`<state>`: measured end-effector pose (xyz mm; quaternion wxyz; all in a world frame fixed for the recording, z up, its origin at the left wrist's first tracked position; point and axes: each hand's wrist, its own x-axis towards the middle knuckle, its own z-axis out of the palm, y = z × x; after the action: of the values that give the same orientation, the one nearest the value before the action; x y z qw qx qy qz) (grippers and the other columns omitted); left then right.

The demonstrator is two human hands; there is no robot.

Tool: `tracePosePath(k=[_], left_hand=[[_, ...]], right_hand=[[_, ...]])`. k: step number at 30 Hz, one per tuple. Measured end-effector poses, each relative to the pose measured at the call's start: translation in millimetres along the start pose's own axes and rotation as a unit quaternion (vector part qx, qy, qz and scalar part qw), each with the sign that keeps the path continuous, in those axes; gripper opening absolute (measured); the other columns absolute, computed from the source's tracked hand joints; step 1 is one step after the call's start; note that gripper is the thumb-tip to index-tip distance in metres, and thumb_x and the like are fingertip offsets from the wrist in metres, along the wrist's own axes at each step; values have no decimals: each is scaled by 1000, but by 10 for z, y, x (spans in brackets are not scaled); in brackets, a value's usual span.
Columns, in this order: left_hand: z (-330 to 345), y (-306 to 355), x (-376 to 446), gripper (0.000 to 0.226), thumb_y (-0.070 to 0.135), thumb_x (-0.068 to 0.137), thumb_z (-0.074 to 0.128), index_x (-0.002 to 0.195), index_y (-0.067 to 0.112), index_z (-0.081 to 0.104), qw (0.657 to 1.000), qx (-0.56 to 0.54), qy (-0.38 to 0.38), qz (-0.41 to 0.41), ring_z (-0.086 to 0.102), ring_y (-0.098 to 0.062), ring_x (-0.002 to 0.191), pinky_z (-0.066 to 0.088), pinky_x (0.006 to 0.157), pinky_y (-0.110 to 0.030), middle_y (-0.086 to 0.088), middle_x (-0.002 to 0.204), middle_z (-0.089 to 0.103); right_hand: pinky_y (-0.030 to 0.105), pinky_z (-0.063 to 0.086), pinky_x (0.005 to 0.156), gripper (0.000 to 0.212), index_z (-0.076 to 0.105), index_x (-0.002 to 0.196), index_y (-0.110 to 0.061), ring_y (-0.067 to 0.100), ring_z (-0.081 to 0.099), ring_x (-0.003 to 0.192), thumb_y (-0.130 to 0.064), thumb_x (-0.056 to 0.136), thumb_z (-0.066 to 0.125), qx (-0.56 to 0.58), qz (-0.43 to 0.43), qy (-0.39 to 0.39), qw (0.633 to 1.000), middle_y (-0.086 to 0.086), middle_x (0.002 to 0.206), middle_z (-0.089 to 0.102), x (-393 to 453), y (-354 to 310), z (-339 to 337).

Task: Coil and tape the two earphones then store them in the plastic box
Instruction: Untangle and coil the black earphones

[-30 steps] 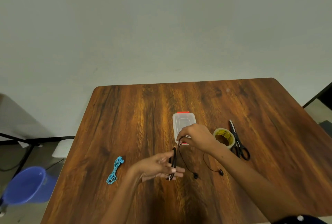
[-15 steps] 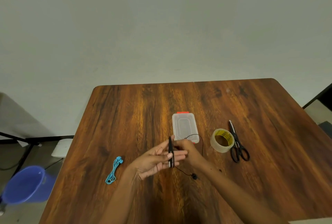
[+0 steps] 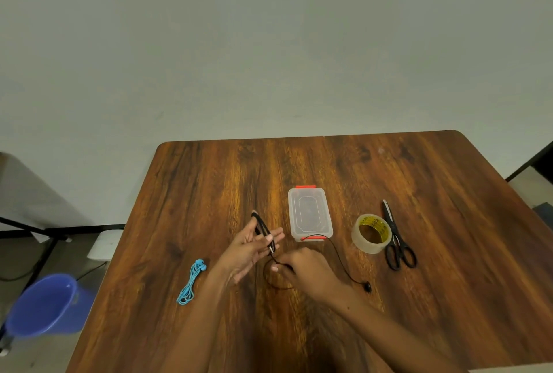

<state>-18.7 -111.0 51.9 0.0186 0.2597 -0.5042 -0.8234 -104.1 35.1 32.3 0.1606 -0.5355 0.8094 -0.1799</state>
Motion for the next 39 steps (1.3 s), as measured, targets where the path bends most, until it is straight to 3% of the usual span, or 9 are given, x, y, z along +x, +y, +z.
tracePosePath(k=[3, 5, 10, 16, 21, 26, 31, 34, 39], left_hand=[[39, -5, -20, 79, -4, 93, 49, 150, 21, 2, 993, 103, -35, -37, 62, -21, 109, 48, 97, -39, -15, 119, 62], [40, 7, -57, 74, -3, 92, 51, 148, 25, 12, 980, 161, -90, -70, 66, -17, 99, 52, 91, -33, -11, 112, 66], [10, 38, -130, 61, -5, 92, 51, 141, 25, 31, 961, 123, -210, -128, 55, -27, 123, 46, 103, -38, -15, 134, 54], [-7, 96, -109, 63, -2, 92, 52, 143, 27, 29, 944, 133, -272, -130, 54, -28, 124, 48, 100, -33, -17, 135, 54], [-24, 78, -143, 66, -3, 94, 49, 146, 28, 22, 938, 120, -297, -132, 52, -29, 126, 48, 99, -32, -23, 136, 51], [10, 89, -182, 64, -4, 95, 44, 143, 30, 20, 931, 105, -327, -124, 50, -30, 127, 46, 101, -32, -28, 139, 45], [67, 91, -224, 67, -6, 95, 39, 148, 25, 12, 912, 110, -372, -136, 54, -24, 124, 45, 102, -32, -33, 141, 38], [84, 112, -239, 64, -5, 94, 40, 145, 29, 20, 906, 104, -389, -131, 57, -22, 120, 46, 101, -32, -34, 140, 38], [79, 131, -206, 64, -5, 96, 39, 145, 30, 18, 900, 102, -403, -132, 59, -23, 118, 49, 97, -30, -33, 137, 42]], right_hand=[[27, 42, 63, 22, 71, 97, -23, 18, 64, 84, -37, 90, 56, -34, -37, -1, 999, -2, 95, 71, 47, 7, -203], [24, 38, 63, 17, 74, 96, -26, 13, 62, 80, -35, 84, 65, -35, -36, -16, 999, -5, 91, 71, 90, 36, -379], [15, 40, 63, 11, 76, 89, -21, 3, 58, 73, -24, 78, 74, 68, -34, -80, 994, -4, 85, 71, 227, 167, -727], [26, 50, 76, 12, 75, 89, -10, 10, 63, 82, -11, 78, 74, 143, -70, -125, 979, 4, 90, 72, 332, 231, -883], [3, 40, 68, 10, 75, 89, -17, -6, 58, 78, -15, 80, 72, 79, -84, -74, 991, -5, 91, 73, 391, 276, -916], [-1, 38, 67, 6, 73, 86, -22, -14, 58, 78, -22, 80, 72, 85, -68, -46, 993, -9, 86, 74, 398, 350, -852], [14, 52, 74, 16, 74, 82, -11, 2, 67, 77, -14, 69, 82, 210, -59, -115, 969, 4, 85, 74, 439, 456, -877], [20, 55, 74, 18, 73, 83, -6, 11, 70, 78, -10, 67, 83, 267, -58, -148, 951, 11, 85, 74, 471, 536, -905], [23, 55, 73, 19, 68, 84, 5, 20, 70, 77, -2, 71, 79, 360, -38, -139, 922, 23, 86, 71, 455, 628, -845]])
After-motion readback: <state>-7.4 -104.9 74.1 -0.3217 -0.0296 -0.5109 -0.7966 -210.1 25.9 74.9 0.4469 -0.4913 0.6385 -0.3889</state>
